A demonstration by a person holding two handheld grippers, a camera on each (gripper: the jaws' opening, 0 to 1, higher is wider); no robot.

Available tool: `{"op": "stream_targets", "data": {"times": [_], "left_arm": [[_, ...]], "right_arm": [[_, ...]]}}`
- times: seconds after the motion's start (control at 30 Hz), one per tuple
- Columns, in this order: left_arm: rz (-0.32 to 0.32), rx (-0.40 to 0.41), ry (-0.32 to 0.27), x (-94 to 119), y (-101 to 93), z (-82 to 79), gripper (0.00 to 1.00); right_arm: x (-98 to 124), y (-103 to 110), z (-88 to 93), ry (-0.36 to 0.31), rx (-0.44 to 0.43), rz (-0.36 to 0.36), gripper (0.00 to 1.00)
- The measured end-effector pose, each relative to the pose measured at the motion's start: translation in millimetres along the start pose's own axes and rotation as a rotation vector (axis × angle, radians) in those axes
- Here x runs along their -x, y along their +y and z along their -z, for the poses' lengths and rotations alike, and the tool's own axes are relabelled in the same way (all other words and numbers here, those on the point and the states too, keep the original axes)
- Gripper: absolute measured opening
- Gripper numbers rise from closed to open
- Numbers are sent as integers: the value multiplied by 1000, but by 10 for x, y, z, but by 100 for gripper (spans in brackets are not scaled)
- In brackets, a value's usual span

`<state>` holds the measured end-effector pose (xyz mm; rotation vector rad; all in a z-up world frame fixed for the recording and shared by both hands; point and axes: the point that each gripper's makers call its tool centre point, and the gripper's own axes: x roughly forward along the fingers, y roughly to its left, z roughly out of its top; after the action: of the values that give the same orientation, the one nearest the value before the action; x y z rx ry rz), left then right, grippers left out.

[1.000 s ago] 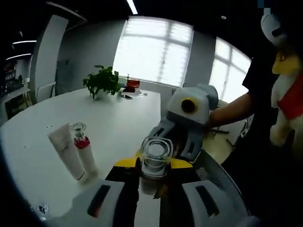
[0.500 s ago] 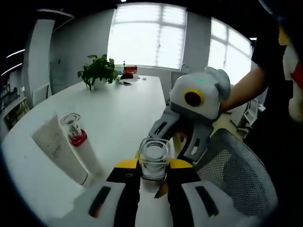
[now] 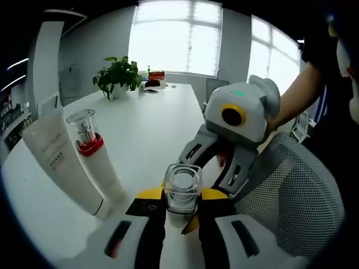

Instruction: Arrange the skincare products in the storage area until every visible bottle or jar stands upright without overlapping.

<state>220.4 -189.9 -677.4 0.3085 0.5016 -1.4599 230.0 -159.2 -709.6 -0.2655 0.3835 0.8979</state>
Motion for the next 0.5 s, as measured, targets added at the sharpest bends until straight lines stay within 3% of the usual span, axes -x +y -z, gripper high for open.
{"op": "stream_targets", "data": {"times": [0.5], "left_arm": [[6, -11, 20, -143, 62, 35, 15]], "right_arm": [[-60, -130, 139, 19, -17, 58, 25]]}}
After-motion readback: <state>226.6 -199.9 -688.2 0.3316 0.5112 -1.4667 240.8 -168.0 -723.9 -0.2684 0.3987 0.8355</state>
